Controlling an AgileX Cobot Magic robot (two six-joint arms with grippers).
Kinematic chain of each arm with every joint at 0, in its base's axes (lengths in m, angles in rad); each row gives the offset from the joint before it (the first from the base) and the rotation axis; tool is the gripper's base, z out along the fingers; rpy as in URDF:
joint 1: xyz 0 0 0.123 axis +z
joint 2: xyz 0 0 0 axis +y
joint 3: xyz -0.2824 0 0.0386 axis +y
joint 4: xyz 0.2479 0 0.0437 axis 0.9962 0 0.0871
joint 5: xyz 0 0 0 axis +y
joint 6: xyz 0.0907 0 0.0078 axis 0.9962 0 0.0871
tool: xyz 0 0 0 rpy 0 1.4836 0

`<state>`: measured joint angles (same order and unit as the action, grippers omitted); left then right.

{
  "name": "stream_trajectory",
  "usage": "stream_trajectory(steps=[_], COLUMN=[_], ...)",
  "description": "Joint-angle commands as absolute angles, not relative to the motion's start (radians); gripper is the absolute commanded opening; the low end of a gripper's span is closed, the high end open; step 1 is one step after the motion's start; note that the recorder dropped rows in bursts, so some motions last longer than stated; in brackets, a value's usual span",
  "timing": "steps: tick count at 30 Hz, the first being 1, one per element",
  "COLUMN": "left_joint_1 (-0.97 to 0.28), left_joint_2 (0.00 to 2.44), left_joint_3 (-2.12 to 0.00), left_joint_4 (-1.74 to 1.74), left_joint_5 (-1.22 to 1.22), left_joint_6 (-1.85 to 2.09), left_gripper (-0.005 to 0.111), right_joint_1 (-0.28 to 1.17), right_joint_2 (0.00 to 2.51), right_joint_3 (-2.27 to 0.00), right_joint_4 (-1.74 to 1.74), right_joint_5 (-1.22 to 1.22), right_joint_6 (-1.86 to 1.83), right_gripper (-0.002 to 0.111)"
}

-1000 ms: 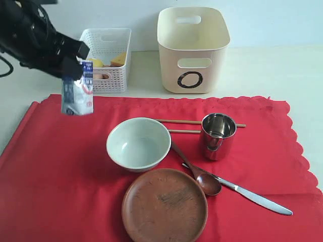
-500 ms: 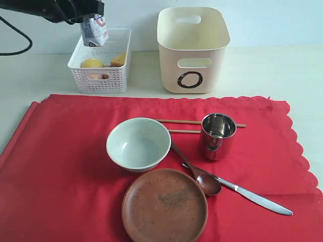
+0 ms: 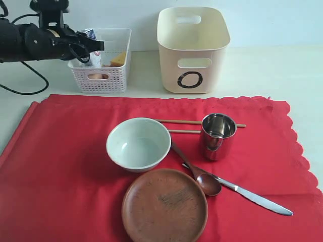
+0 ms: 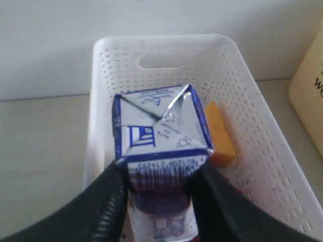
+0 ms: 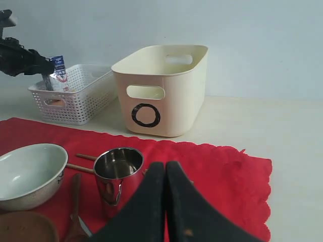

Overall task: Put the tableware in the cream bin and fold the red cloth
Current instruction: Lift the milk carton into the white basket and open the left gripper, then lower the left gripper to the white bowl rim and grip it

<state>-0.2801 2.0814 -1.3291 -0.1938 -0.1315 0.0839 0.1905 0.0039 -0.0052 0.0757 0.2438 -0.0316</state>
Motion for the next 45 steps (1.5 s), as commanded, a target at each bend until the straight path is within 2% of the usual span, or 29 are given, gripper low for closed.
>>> stream_trajectory(steps=[1,2,3,15,22,24,26,28,35,45], left_joint_1=[-0.279,-0.279,-0.279,-0.279,-0.279,-0.279,-0.281,-0.281,-0.311,-0.509], left_joint_2=[2.089,2.087,2.087,1.856,1.787,1.777,1.770,1.769,1.769,1.797], left_joint_3=[-1.362,-1.369,-1.373,-1.384,-1.384,-1.384,-1.384,-1.384,-1.357,-1.335], left_joint_4=[-0.210,-0.210,-0.210,-0.188,-0.202,-0.222,-0.253,-0.315,-0.614,-0.613], left_joint_5=[-0.146,-0.126,-0.105,0.346,0.524,0.569,0.610,0.644,0.757,0.829], left_joint_6=[0.067,0.067,0.067,0.183,0.183,0.183,0.195,0.261,0.553,0.706], left_gripper=[0.082,0.101,0.105,0.105,0.102,0.096,0.084,0.068,0.000,0.000], right_joint_1=[0.192,0.192,0.192,0.192,0.192,0.192,0.192,0.192,0.192,0.192], right_joint_2=[0.000,0.000,0.000,0.000,0.000,0.000,0.000,0.000,0.000,0.000], right_joint_3=[0.000,0.000,0.000,0.000,0.000,0.000,0.000,0.000,0.000,0.000], right_joint_4=[0.077,0.077,0.077,0.077,0.077,0.077,0.077,0.077,0.077,0.077], right_joint_5=[0.237,0.237,0.237,0.237,0.237,0.237,0.237,0.237,0.237,0.237], right_joint_6=[-0.033,-0.033,-0.033,-0.033,-0.033,-0.033,-0.033,-0.033,-0.033,-0.033], right_gripper=[0.000,0.000,0.000,0.000,0.000,0.000,0.000,0.000,0.000,0.000])
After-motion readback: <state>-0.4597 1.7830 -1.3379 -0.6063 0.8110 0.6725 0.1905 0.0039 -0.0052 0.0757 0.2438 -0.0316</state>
